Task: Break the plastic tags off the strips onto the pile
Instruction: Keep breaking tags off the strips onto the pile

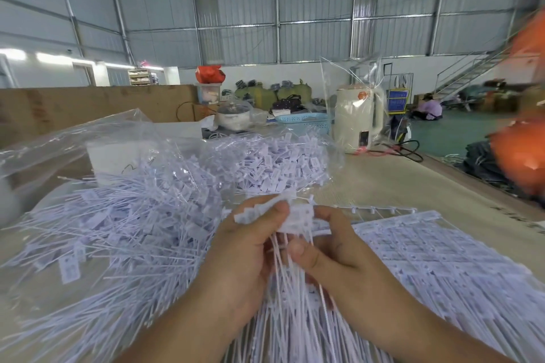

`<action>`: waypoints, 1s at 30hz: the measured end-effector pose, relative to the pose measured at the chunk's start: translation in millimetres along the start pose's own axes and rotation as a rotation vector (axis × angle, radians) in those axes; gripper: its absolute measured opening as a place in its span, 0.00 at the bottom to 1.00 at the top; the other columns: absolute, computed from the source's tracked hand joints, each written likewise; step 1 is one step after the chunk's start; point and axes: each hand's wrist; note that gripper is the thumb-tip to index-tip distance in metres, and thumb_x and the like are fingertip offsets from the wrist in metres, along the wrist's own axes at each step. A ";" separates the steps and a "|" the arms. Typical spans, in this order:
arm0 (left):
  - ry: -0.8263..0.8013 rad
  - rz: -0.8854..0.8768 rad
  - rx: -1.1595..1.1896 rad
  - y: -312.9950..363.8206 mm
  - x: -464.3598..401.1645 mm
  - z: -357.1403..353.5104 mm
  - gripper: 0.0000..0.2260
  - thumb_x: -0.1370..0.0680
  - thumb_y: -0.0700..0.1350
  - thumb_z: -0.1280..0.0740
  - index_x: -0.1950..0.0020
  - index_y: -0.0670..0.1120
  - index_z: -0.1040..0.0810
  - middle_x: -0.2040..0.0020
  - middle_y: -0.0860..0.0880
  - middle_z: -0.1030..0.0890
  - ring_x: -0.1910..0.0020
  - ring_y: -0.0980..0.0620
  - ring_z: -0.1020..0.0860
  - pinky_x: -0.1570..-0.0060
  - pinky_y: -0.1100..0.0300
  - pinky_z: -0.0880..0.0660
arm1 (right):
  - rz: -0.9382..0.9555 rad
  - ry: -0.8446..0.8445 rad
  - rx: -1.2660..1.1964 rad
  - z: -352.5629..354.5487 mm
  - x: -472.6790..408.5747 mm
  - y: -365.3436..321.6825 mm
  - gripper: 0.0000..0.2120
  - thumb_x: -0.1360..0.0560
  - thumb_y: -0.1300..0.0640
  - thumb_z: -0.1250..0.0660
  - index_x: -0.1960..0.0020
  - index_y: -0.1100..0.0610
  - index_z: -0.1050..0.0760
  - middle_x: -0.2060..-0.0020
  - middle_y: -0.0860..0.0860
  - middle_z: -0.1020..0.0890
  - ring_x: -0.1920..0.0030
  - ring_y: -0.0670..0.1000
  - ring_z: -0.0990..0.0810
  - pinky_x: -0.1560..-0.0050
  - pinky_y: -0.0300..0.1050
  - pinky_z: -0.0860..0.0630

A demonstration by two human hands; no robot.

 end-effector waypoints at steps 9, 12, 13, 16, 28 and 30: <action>0.058 -0.169 -0.036 5.8 2.9 -0.9 0.07 0.27 0.45 0.30 0.50 0.48 0.16 0.59 0.46 0.16 0.65 0.50 0.18 0.70 0.58 0.22 | -0.158 -0.336 -0.291 -13.4 0.6 -6.6 0.12 0.23 0.58 0.34 0.40 0.60 0.24 0.67 0.59 0.21 0.71 0.54 0.26 0.69 0.44 0.28; 0.011 -0.116 -0.073 3.3 3.1 -2.3 0.07 0.29 0.44 0.29 0.52 0.48 0.17 0.59 0.45 0.16 0.68 0.51 0.20 0.76 0.62 0.28 | -0.254 -0.267 -0.339 -11.9 -0.5 -7.3 0.12 0.22 0.56 0.35 0.47 0.66 0.24 0.76 0.55 0.28 0.78 0.51 0.34 0.75 0.41 0.35; -0.003 -0.115 -0.115 2.0 3.5 -2.3 0.07 0.31 0.44 0.28 0.53 0.48 0.18 0.61 0.46 0.18 0.70 0.51 0.22 0.77 0.63 0.33 | -0.299 -0.241 -0.394 -11.4 -0.3 -7.2 0.10 0.22 0.57 0.36 0.51 0.65 0.24 0.78 0.54 0.32 0.78 0.50 0.37 0.75 0.40 0.37; -0.038 -0.105 -0.183 -3.1 3.7 -4.4 0.19 0.35 0.42 0.26 0.46 0.42 0.23 0.60 0.45 0.18 0.68 0.48 0.21 0.73 0.60 0.29 | -0.404 -0.228 -0.557 -8.4 0.6 -11.0 0.09 0.21 0.58 0.38 0.56 0.62 0.25 0.77 0.52 0.36 0.78 0.48 0.42 0.76 0.37 0.41; 0.082 0.018 -0.490 15.1 -12.0 17.9 0.12 0.23 0.49 0.33 0.60 0.42 0.19 0.68 0.44 0.17 0.71 0.44 0.19 0.69 0.57 0.24 | -0.305 -0.329 -0.505 2.5 -2.9 -14.3 0.16 0.30 0.57 0.30 0.47 0.67 0.22 0.60 0.62 0.19 0.62 0.56 0.21 0.63 0.47 0.23; 0.149 -0.013 -0.647 20.7 -18.8 30.7 0.11 0.23 0.48 0.32 0.61 0.43 0.20 0.76 0.47 0.22 0.78 0.52 0.25 0.74 0.62 0.30 | -0.269 -0.227 -0.366 8.9 -3.3 -16.1 0.11 0.31 0.57 0.30 0.53 0.63 0.20 0.59 0.61 0.18 0.62 0.54 0.19 0.62 0.47 0.21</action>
Point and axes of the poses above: each hand's wrist, its own x-axis away from the middle knuckle, its own z-axis out of the back of the hand, y = z × x
